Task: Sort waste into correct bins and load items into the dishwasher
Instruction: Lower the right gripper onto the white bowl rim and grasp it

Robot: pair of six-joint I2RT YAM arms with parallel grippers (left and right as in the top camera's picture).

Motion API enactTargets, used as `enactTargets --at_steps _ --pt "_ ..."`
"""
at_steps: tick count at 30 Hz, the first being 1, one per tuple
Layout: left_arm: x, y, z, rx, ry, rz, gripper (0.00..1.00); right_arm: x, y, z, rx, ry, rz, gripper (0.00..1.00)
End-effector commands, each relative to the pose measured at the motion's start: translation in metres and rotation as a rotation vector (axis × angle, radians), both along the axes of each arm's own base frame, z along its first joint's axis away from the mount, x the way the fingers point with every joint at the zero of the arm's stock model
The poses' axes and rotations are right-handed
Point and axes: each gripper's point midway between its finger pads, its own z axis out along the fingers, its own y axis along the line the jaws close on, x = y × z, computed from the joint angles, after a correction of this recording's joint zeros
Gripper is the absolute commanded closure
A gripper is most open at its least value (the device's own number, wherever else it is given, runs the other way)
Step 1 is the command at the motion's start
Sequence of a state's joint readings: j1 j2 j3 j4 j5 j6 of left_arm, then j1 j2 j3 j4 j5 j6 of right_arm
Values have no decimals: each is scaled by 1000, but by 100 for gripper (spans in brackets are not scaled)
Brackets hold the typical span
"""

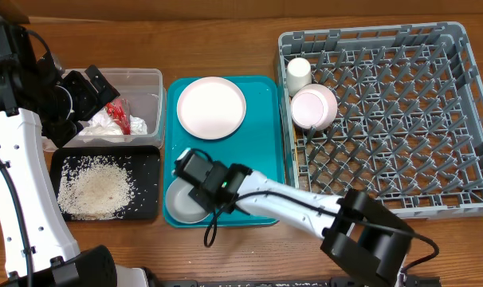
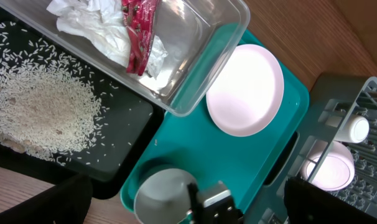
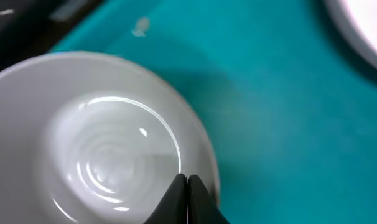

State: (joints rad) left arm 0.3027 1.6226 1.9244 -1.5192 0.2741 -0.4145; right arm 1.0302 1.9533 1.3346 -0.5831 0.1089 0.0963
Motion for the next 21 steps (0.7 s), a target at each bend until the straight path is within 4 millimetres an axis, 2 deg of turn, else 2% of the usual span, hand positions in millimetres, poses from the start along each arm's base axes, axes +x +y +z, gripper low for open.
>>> enactTargets --at_steps 1,5,10,15,21 --pt "2 -1 5 6 -20 -20 0 21 -17 1 2 2 -119 96" --pt "2 -1 5 6 -20 -20 0 44 -39 0 7 22 -240 96" --pt "2 -1 5 6 -20 -20 0 64 -53 5 27 21 -316 96" --pt "2 -1 5 6 -20 -20 0 65 -37 31 92 19 -292 94" --pt "2 -1 5 6 -20 -20 0 35 -6 67 199 123 -184 86"
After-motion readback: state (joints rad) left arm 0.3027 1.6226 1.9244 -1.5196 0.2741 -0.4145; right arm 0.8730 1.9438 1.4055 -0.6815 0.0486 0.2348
